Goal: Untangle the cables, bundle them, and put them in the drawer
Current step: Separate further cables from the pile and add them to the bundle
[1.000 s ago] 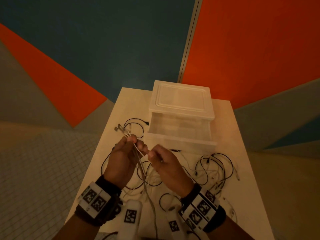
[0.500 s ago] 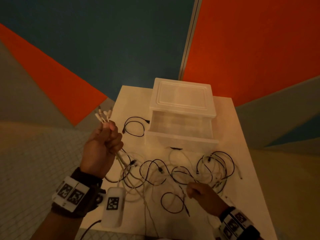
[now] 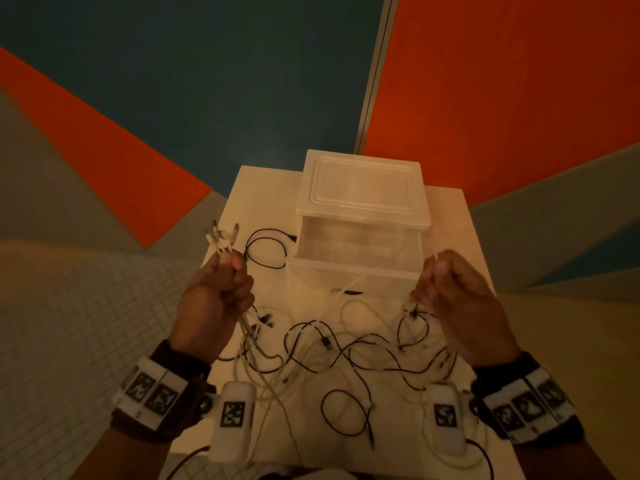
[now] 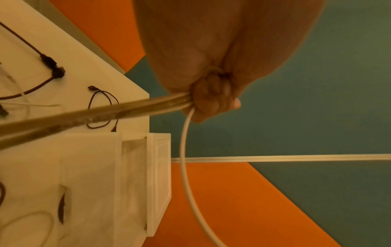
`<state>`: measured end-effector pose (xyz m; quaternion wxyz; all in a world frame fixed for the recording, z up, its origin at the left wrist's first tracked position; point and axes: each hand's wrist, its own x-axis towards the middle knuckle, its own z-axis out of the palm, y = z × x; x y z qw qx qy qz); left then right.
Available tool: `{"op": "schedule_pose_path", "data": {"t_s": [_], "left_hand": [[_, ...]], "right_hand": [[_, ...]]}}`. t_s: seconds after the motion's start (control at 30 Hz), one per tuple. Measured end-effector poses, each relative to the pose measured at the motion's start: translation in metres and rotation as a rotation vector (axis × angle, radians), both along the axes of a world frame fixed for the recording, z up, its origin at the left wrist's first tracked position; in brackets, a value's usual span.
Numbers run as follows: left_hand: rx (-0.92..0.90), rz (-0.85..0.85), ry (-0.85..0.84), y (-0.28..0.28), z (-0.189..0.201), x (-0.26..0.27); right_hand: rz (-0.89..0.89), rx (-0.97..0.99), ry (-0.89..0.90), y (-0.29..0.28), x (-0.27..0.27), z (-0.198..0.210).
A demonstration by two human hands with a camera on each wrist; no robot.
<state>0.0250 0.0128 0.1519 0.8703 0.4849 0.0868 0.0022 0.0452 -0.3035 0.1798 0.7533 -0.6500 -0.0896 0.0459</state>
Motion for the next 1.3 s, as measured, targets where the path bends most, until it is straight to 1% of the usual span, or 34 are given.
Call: {"op": "schedule_pose_path", "data": {"t_s": [0.07,0.13,0.2,0.27,0.33,0.43,0.53,0.63,0.73,0.83,0.93,0.97,1.0,1.1,1.17,1.23,1.3], "left_hand": [[0.015,-0.076,-0.016,-0.010,0.001,-0.003],[0.049,-0.144,-0.039,-0.022,0.005,-0.006],[0.075,-0.218,-0.071,-0.034,0.011,-0.008],[0.114,-0.300,-0.092,-0.041,0.016,-0.010],[0.140,-0.357,-0.093,-0.045,0.017,-0.011],[0.085,-0.388,-0.078,-0.048,0.013,-0.010],[-0.042,-0.341,-0.041,-0.047,0.009,-0.008],[-0.146,-0.205,-0.040,-0.029,0.008,-0.002],[-0.165,-0.123,-0.051,-0.002,0.010,0.005],[-0.111,-0.104,-0.070,0.012,0.015,0.007],[-0.125,-0.101,-0.102,0.014,0.016,0.008],[-0.122,-0.093,-0.104,0.015,0.016,0.008],[-0.111,-0.084,-0.105,0.016,0.015,0.009],[-0.075,-0.067,-0.128,0.018,0.012,0.008],[-0.070,-0.054,-0.120,0.018,0.010,0.007],[-0.084,-0.049,-0.102,0.016,0.009,0.006],[-0.089,-0.065,-0.105,0.015,0.010,0.005]], "right_hand": [[0.037,-0.040,-0.012,0.013,0.003,0.019],[0.123,-0.200,-0.023,0.032,0.002,0.021],[0.209,-0.417,-0.076,0.054,-0.003,0.011],[0.239,-0.588,-0.149,0.070,-0.007,-0.002],[0.247,-0.658,-0.189,0.083,-0.011,-0.010],[0.234,-0.615,-0.152,0.095,-0.014,-0.011],[0.241,-0.625,-0.131,0.091,-0.016,-0.007],[0.255,-0.641,-0.116,0.065,-0.017,-0.004],[0.216,-0.652,-0.049,0.020,-0.024,0.001],[0.226,-0.613,0.089,-0.022,-0.043,-0.007],[0.339,-0.637,0.359,-0.054,-0.070,-0.042],[0.348,-0.650,0.438,-0.063,-0.079,-0.055],[0.330,-0.661,0.478,-0.073,-0.087,-0.066],[0.199,-0.645,0.461,-0.091,-0.102,-0.090],[0.097,-0.583,0.424,-0.096,-0.100,-0.099],[0.103,-0.502,0.343,-0.080,-0.088,-0.085],[0.073,-0.279,0.307,-0.060,-0.067,-0.061]]}}
